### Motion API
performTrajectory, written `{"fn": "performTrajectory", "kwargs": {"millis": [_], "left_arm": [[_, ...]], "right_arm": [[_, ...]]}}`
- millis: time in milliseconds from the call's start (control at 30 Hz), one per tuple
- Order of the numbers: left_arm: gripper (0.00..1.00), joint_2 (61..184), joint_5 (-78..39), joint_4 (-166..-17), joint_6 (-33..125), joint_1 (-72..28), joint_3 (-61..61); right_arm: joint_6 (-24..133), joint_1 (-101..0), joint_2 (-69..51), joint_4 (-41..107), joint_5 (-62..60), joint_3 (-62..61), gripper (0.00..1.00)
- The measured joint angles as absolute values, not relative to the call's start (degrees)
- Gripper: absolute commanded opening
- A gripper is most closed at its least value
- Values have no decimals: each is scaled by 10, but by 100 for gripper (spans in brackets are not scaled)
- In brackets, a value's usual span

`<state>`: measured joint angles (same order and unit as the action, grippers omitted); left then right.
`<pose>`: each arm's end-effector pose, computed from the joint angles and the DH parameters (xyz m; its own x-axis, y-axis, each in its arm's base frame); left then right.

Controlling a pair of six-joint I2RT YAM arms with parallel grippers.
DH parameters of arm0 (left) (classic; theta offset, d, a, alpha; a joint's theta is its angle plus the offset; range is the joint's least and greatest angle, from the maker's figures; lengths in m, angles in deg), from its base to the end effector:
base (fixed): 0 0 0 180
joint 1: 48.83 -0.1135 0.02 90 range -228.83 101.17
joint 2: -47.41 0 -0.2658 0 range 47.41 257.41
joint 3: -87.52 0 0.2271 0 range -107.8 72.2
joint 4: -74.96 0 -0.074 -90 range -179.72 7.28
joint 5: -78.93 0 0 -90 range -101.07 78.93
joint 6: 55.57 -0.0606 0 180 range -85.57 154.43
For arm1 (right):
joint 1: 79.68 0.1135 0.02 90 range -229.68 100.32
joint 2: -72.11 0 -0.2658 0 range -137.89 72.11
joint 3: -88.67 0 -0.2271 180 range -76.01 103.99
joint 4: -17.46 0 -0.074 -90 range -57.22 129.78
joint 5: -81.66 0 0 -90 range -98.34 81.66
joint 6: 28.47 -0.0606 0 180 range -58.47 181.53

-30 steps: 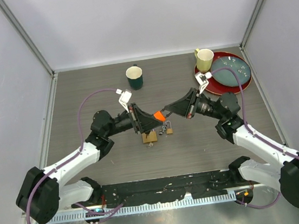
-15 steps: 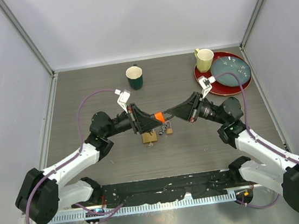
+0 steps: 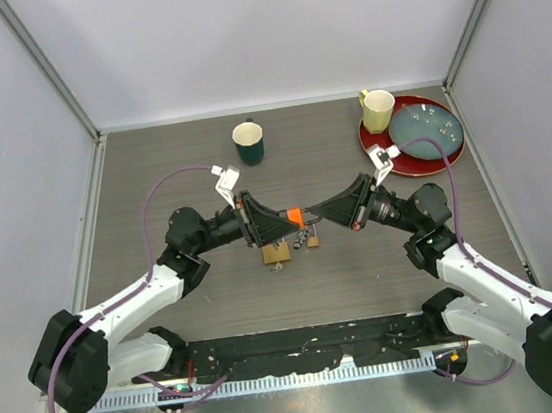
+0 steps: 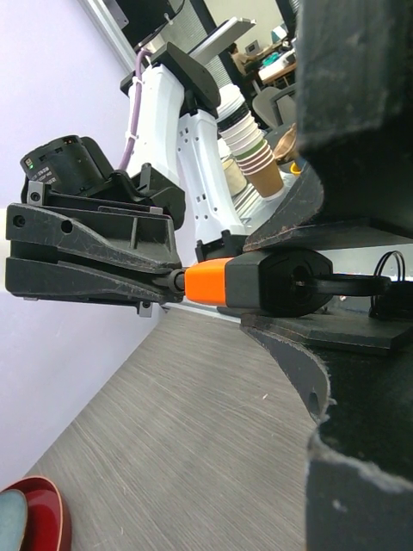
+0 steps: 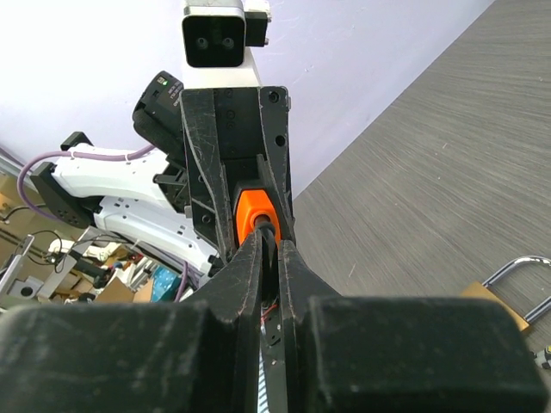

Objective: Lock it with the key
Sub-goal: Lock the lock.

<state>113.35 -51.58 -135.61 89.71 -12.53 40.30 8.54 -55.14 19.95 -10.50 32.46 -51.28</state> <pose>0.1735 -0.1763 0.3080 -0.6968 -0.2635 -0.6671 0.6842 0.0347 -0.7285 0.1603 0.1167 0.3085 -0.5581 0.4097 -0.7216 -0.7318 0.1668 0.6607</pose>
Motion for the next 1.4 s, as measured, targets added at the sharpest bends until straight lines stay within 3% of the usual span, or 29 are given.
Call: {"fn": "performTrajectory", "kwargs": {"millis": [33,233,467,633,900,1400], "left_arm": [[0,1133,-516,-1354,896,-125,403],[0,1123,-498,-1306,877,-131,402],[0,1116,-488,-1205,815,-158,375],[0,1091,-509,-1113,766,-176,355],[0,1039,-571,-1000,693,-195,319],[0,1038,-641,-1075,738,-196,315]], "right_arm": [[89,-551,201,-100,324,-513,7],[138,-554,218,-19,323,-502,47],[244,-565,219,121,297,-407,71],[302,-572,218,165,305,-362,72],[303,-574,153,145,410,-355,59],[226,-530,116,20,479,-367,46]]}}
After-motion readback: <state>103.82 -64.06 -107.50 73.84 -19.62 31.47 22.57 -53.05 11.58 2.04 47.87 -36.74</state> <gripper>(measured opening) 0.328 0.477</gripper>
